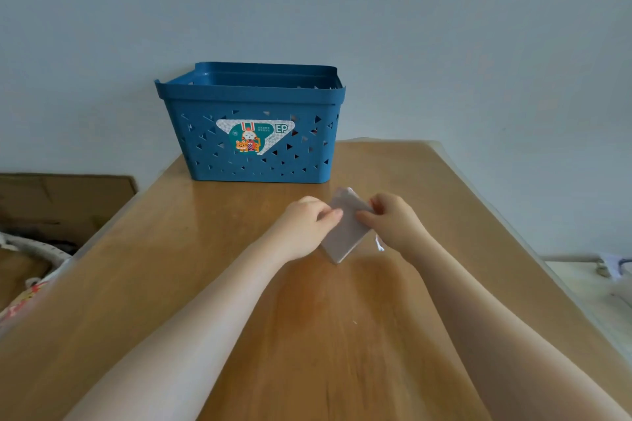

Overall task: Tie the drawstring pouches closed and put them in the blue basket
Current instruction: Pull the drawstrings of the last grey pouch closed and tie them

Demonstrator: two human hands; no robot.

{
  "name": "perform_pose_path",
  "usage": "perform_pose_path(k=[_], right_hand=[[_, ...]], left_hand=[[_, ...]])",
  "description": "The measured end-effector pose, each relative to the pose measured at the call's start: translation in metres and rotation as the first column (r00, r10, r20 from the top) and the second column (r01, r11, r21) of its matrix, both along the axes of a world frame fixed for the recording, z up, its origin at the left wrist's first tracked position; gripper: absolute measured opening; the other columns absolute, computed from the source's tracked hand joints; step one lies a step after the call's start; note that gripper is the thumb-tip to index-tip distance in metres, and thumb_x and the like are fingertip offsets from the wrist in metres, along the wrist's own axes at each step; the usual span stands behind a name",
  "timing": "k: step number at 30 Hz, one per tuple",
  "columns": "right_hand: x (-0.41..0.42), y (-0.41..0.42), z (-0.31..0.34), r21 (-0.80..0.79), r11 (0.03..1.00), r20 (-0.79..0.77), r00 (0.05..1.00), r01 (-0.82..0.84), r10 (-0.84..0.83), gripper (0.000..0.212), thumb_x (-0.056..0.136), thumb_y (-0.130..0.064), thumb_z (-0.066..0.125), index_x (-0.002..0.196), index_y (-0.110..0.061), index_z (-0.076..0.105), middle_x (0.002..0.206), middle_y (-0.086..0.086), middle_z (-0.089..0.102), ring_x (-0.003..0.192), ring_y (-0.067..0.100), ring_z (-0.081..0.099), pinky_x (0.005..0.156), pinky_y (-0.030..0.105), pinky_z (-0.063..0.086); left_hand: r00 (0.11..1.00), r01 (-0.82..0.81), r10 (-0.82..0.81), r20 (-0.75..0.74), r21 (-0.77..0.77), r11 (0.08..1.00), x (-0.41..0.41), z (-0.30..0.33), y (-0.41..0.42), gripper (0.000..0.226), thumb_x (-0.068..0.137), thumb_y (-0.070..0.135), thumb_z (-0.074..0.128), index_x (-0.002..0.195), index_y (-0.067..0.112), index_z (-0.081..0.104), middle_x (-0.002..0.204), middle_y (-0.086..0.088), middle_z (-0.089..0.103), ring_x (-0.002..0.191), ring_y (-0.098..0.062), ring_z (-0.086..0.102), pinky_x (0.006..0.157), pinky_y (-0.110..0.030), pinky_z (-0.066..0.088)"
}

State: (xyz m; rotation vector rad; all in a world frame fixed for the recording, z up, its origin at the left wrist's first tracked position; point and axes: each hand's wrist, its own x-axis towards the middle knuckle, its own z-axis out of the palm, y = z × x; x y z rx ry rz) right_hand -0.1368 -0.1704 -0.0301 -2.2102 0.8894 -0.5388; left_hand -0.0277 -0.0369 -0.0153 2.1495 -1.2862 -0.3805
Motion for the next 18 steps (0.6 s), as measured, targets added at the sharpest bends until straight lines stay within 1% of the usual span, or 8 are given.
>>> perform_pose_path(k=[4, 6, 8, 9, 12, 14, 16, 18], right_hand=[[-0.002, 0.005, 0.023, -0.101, 0.991, 0.209, 0.972, -0.091, 0.111, 0.003, 0.087, -0.014, 0.055, 0.085, -0.013, 0.054, 0.076, -0.004, 0.056, 0.064, 0.009, 0.045, 0.053, 0.02, 0.035], [-0.001, 0.003, 0.032, -0.173, 0.976, 0.255, 0.951, -0.132, 0.174, 0.011, 0.086, -0.006, 0.052, 0.082, -0.016, 0.056, 0.074, -0.007, 0.057, 0.061, 0.003, 0.044, 0.053, 0.015, 0.034], [0.003, 0.001, 0.037, -0.199, 0.971, 0.308, 0.932, -0.133, 0.191, 0.022, 0.08, 0.004, 0.048, 0.078, -0.016, 0.057, 0.07, -0.014, 0.056, 0.059, 0.002, 0.042, 0.053, 0.013, 0.032], [0.007, -0.003, 0.039, -0.222, 0.968, 0.328, 0.926, -0.117, 0.187, 0.026, 0.077, 0.007, 0.046, 0.076, -0.016, 0.057, 0.071, -0.015, 0.057, 0.06, 0.002, 0.042, 0.054, 0.015, 0.033], [0.021, -0.012, 0.038, -0.317, 0.946, 0.353, 0.917, -0.069, 0.186, 0.029, 0.07, 0.01, 0.045, 0.073, -0.017, 0.056, 0.08, -0.004, 0.063, 0.075, 0.016, 0.051, 0.065, 0.031, 0.042], [0.031, -0.016, 0.035, -0.369, 0.928, 0.347, 0.921, -0.041, 0.179, 0.031, 0.071, 0.008, 0.046, 0.075, -0.022, 0.054, 0.085, -0.002, 0.063, 0.082, 0.021, 0.05, 0.069, 0.038, 0.045], [0.039, -0.017, 0.031, -0.374, 0.927, 0.322, 0.937, -0.005, 0.135, 0.028, 0.077, 0.003, 0.047, 0.086, -0.022, 0.054, 0.094, -0.003, 0.062, 0.09, 0.019, 0.049, 0.07, 0.04, 0.046], [0.042, -0.021, 0.028, -0.386, 0.922, 0.245, 0.963, -0.005, 0.108, 0.033, 0.082, -0.003, 0.05, 0.111, -0.018, 0.053, 0.11, -0.004, 0.058, 0.101, 0.017, 0.046, 0.075, 0.035, 0.044]], left_hand=[[0.999, -0.003, 0.003, -0.046, -0.005, 1.0, 0.001, 0.011, -0.013, 0.055, 0.097, 0.055, 0.021, 0.142, 0.027, 0.036, 0.141, -0.001, 0.045, 0.125, -0.02, 0.044, 0.094, -0.03, 0.035], [0.983, -0.042, 0.023, -0.181, -0.102, 0.994, 0.004, 0.014, -0.018, 0.063, 0.093, 0.063, 0.018, 0.14, 0.027, 0.039, 0.14, 0.0, 0.047, 0.127, -0.019, 0.044, 0.097, -0.029, 0.033], [0.929, -0.117, 0.002, -0.37, -0.289, 0.95, 0.011, 0.015, -0.024, 0.068, 0.088, 0.07, 0.019, 0.123, 0.027, 0.058, 0.126, 0.001, 0.059, 0.118, -0.018, 0.052, 0.105, -0.038, 0.038], [0.897, -0.159, -0.023, -0.441, -0.372, 0.915, 0.016, 0.017, -0.028, 0.062, 0.091, 0.066, 0.023, 0.11, 0.026, 0.066, 0.117, 0.001, 0.065, 0.112, -0.018, 0.056, 0.103, -0.042, 0.041], [0.868, -0.237, -0.047, -0.495, -0.495, 0.836, 0.022, 0.022, -0.039, 0.036, 0.101, 0.036, 0.035, 0.095, 0.023, 0.069, 0.102, 0.007, 0.068, 0.104, -0.013, 0.06, 0.101, -0.039, 0.045], [0.854, -0.295, -0.026, -0.52, -0.524, 0.799, 0.023, 0.019, -0.046, 0.033, 0.101, 0.03, 0.039, 0.089, 0.023, 0.069, 0.095, 0.008, 0.069, 0.1, -0.011, 0.061, 0.098, -0.036, 0.046], [0.819, -0.385, 0.024, -0.574, -0.518, 0.764, 0.026, 0.015, -0.052, 0.036, 0.1, 0.032, 0.039, 0.083, 0.023, 0.069, 0.093, 0.005, 0.069, 0.099, -0.013, 0.061, 0.093, -0.033, 0.047], [0.773, -0.454, 0.046, -0.633, -0.502, 0.736, 0.03, 0.012, -0.053, 0.04, 0.101, 0.034, 0.036, 0.081, 0.022, 0.068, 0.095, 0.001, 0.069, 0.098, -0.016, 0.061, 0.08, -0.025, 0.047]])
